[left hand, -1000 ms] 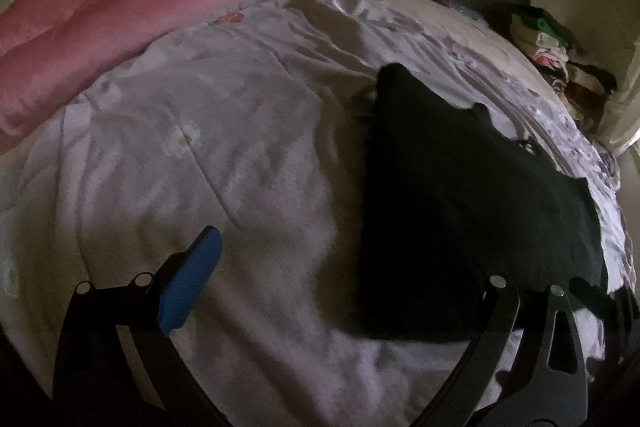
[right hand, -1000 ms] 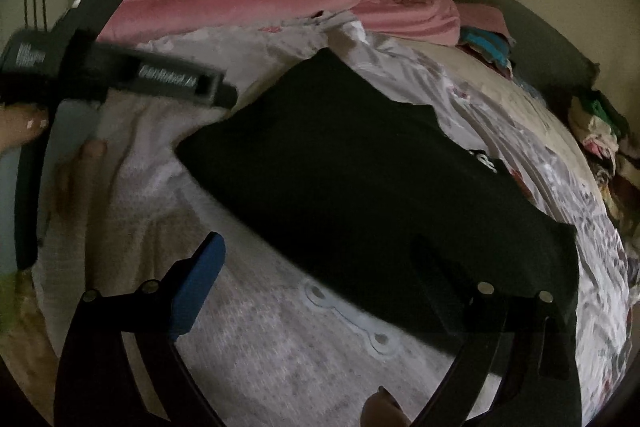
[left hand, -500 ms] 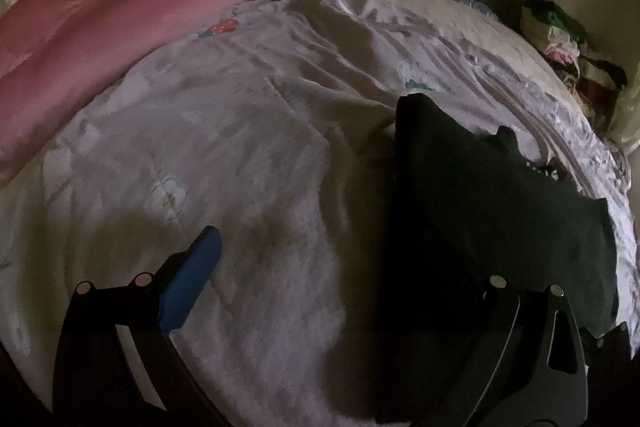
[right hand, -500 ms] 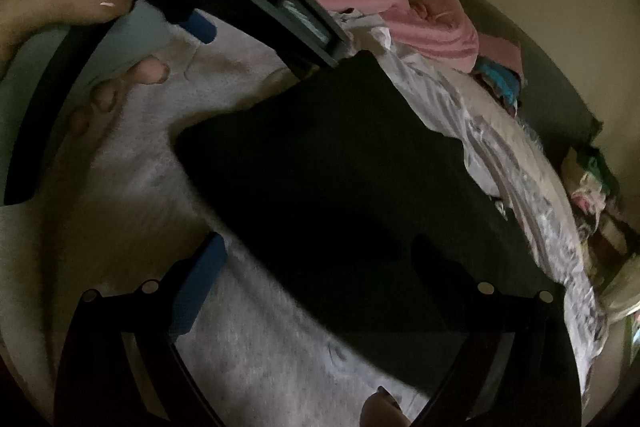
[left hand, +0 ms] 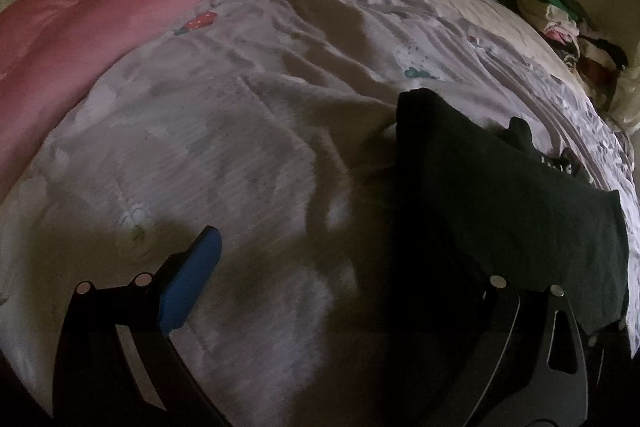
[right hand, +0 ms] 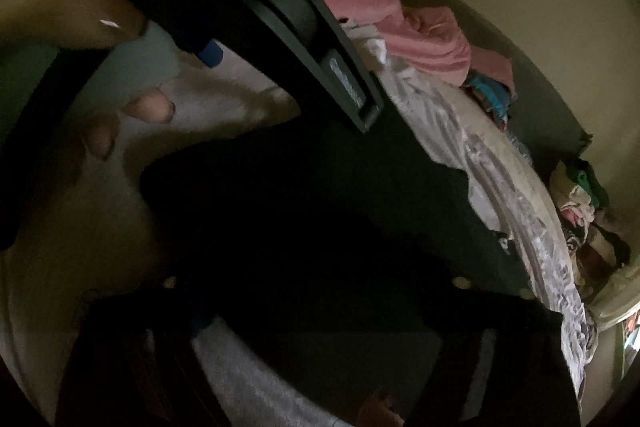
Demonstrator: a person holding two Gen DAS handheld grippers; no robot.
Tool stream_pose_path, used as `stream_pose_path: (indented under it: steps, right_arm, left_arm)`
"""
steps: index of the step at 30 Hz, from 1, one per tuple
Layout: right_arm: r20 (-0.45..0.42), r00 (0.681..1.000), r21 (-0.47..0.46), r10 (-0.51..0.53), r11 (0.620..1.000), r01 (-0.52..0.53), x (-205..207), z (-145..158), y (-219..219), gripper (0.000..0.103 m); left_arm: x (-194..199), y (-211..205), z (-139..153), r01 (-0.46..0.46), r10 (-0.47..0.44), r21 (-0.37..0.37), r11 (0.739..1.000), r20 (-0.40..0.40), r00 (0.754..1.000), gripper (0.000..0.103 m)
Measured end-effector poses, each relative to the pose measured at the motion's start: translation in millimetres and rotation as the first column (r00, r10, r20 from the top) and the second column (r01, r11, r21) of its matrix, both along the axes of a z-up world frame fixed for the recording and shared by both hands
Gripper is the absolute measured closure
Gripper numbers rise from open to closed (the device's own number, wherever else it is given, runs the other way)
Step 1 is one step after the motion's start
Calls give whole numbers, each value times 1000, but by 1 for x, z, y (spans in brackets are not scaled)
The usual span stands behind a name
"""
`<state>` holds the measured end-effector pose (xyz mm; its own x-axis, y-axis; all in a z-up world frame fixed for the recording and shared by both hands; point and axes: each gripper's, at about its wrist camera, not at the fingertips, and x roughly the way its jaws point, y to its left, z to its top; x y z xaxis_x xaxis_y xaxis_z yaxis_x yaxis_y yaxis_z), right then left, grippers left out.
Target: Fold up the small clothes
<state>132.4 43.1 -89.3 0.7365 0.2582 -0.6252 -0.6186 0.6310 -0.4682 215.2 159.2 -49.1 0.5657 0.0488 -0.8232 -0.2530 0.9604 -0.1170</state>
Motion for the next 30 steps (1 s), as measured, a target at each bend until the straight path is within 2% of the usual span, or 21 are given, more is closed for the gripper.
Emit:
stream_pose_path:
  steps: [1,3,4,7,12,16,17,18,21,24,30]
  right_arm:
    - [13,1000,10,7,1000,-7,-2,2,-1,46]
    - [38,999,52,24,998,-26,-7,11,-6,56]
    - [42,999,66,27,997,-30,-9,14,-8,68]
    - [57,998,106,34,994,-40,-14,25,-16,87]
    - [75,997,149,23,988,-34,-19,37,-31,92]
    - [61,998,198,11,980,-23,-18,46,-46,93]
    - [64,998,209,3,978,-16,-18,48,-51,93]
    - [69,998,219,-3,976,-12,-19,51,-55,93]
    - [75,997,261,-36,965,15,-20,57,-68,94]
    - [78,995,300,-65,953,39,-20,64,-84,95]
    - [86,987,372,-138,923,97,-24,77,-126,95]
  left_arm:
    - [1,-1,1,5,-5,-4,1000,1,1000,10]
    - [5,-2,3,18,-17,-24,1000,9,1000,10]
    - [7,-2,4,25,-25,-44,999,12,1000,10]
    - [12,-3,9,38,-35,-111,993,25,999,10]
    - [21,-10,10,58,-53,-217,974,30,998,10]
    - [26,-21,9,81,-70,-307,948,45,997,10]
    - [27,-25,10,88,-76,-323,942,50,996,16]
    - [27,-29,11,98,-85,-343,934,55,995,34]
    - [29,-47,17,148,-121,-447,882,88,989,70]
    - [28,-67,34,178,-139,-426,887,122,983,77]
    - [29,-110,69,247,-192,-390,887,175,966,80]
